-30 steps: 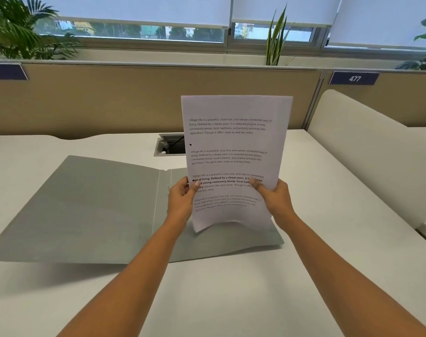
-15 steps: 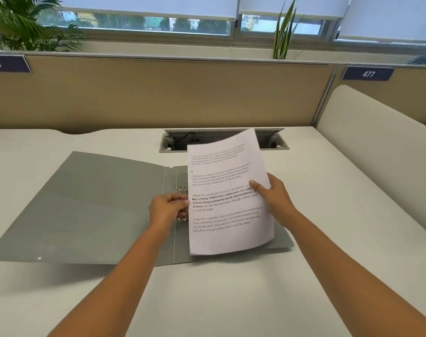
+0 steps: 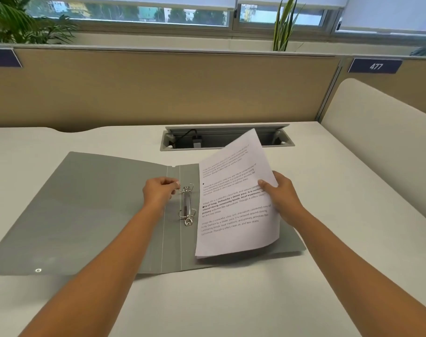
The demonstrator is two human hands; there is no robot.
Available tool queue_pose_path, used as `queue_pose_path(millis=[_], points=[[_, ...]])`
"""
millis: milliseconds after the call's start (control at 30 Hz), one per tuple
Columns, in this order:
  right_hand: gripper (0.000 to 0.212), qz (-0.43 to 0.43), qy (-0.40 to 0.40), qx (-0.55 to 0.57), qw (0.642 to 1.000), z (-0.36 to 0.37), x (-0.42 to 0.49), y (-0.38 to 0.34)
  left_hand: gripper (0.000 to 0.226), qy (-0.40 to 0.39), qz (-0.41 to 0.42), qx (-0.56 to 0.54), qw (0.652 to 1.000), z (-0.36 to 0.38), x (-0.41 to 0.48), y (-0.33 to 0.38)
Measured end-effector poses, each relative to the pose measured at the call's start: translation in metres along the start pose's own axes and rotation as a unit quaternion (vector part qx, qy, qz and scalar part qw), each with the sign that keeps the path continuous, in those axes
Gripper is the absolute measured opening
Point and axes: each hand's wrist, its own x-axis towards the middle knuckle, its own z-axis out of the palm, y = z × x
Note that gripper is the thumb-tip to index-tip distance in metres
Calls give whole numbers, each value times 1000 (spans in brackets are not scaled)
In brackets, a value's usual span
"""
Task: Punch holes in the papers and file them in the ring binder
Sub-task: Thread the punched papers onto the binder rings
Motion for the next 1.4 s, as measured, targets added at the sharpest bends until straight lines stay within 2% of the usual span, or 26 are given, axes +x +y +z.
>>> queue_pose_path(millis=[200,300,467,733,933,1167,1400], points=[[33,-10,2,60,998,1,2,-28,15,-7,-32,32,999,10,24,4],[36,-17,-9,88,996,4,4,-35,16,-13,-52,4,999,13,28,5],[33,6,-33,48,998,16,2,-24,30,-27,-102,-64,992,15,33,6],[35,36,-34,32,998,20,3,-6,27,-90,-126,50,987,16,33,1],[36,43,-35,30,998,18,3,1,23,-117,-147,47,981,19,35,4],[27,53,-36,50,997,16,3,8,24,-131,-158,49,978,19,32,8],[31,55,-31,50,997,10,3,10,26,-131,-162,62,976,23,34,7]])
